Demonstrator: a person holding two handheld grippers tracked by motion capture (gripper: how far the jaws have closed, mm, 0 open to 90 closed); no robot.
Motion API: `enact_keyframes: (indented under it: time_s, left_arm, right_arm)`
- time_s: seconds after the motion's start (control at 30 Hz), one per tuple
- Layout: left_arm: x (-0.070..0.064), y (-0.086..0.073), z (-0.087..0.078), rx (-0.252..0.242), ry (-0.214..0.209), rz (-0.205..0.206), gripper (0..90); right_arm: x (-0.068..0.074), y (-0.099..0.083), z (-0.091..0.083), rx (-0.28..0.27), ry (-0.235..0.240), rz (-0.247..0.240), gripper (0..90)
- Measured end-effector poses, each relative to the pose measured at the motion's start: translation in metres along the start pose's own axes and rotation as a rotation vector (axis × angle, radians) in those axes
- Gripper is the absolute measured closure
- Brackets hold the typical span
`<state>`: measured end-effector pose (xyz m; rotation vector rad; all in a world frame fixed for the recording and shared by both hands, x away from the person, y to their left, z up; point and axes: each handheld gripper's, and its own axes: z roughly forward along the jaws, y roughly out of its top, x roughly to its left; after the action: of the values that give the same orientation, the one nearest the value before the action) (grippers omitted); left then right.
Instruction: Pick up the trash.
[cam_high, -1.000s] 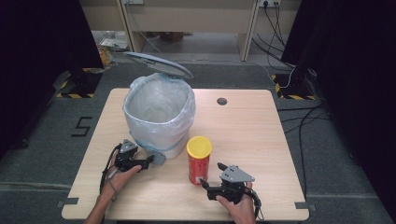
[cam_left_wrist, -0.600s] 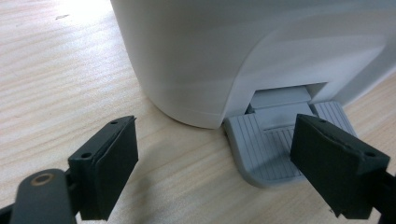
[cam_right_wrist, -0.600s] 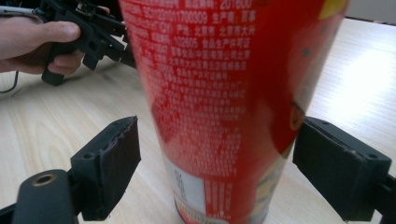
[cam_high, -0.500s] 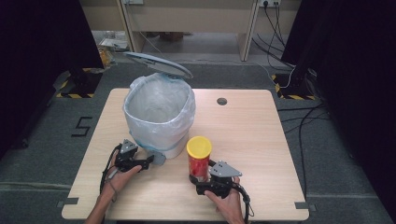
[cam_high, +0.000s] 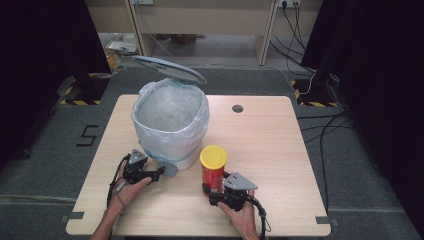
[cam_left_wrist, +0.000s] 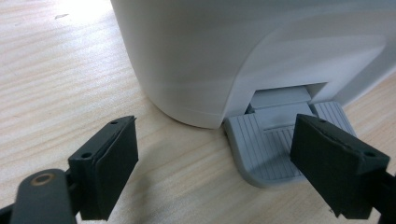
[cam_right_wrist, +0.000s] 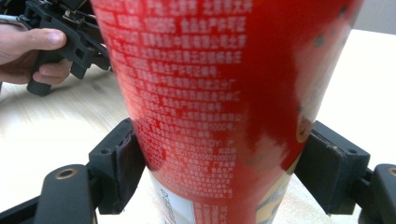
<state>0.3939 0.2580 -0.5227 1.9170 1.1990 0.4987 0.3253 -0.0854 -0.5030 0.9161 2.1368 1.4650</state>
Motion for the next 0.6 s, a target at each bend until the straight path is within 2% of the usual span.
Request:
enact_keyframes:
  time_s: [0.27, 0.6]
  left_arm:
    - [0.000, 0.000, 0.000, -0.001, 0.003, 0.003, 14.3]
    - [0.001, 0.000, 0.000, 0.002, -0.006, -0.005, 14.3]
  right_arm:
    - [-0.001, 0.009, -0.009, -0.038, -0.044, -0.023, 24.0]
    - [-0.013, 0.048, -0.024, -0.100, -0.083, -0.032, 24.2]
